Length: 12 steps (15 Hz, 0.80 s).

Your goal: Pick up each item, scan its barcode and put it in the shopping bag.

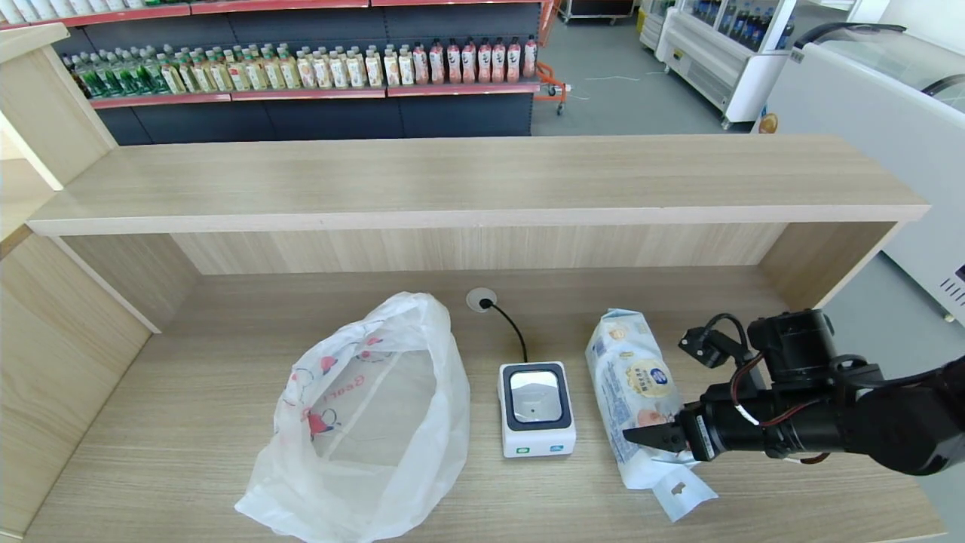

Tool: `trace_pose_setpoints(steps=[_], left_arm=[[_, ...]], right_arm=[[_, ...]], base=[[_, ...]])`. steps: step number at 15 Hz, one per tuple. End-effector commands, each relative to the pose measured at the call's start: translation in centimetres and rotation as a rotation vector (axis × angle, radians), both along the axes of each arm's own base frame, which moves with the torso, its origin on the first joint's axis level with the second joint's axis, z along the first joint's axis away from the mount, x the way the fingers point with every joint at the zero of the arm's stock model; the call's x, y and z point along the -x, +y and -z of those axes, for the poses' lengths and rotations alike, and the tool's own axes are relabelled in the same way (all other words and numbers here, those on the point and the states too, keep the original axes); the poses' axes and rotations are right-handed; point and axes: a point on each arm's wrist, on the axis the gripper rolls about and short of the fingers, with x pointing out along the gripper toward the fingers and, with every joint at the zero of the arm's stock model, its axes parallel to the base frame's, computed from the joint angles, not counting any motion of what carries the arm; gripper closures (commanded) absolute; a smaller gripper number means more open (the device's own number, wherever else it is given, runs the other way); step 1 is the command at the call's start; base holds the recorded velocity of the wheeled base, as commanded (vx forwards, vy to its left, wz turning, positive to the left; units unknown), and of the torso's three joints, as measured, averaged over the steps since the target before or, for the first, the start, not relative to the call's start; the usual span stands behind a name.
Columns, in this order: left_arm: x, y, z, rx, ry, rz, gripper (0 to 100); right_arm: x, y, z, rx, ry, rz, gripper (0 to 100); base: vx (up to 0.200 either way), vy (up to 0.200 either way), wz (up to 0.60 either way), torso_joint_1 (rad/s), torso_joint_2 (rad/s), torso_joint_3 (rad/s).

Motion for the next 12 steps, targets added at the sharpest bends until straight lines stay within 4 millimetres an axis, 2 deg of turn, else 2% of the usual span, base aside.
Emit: trace_pose_setpoints(steps=[1,6,7,12], left_arm=[[0.0,0.0,0.0,0.000,0.000,0.000,0],[0.0,0.0,0.0,0.000,0.000,0.001,0],[0.0,0.0,0.0,0.000,0.000,0.000,0],[0.0,0.0,0.0,0.000,-0.002,0.000,0]], right_arm=[[-0.3,-0.2,1.3,0.024,0.029,-0.007,0],[-1.9,-1.2,2.9,0.058,-0.042,-0.019,0],[-2.2,-1.3,3.0,0.053,-0.058,-0.012,100],[-2.8,-1.4,3.5,0.117,-0.061,0.043,100]], base=[[0.000,0.000,0.00,0.000,0.00,0.000],[0.000,0.000,0.00,0.000,0.00,0.000],[0.000,0.000,0.00,0.000,0.00,0.000],[0.000,0.000,0.00,0.000,0.00,0.000]])
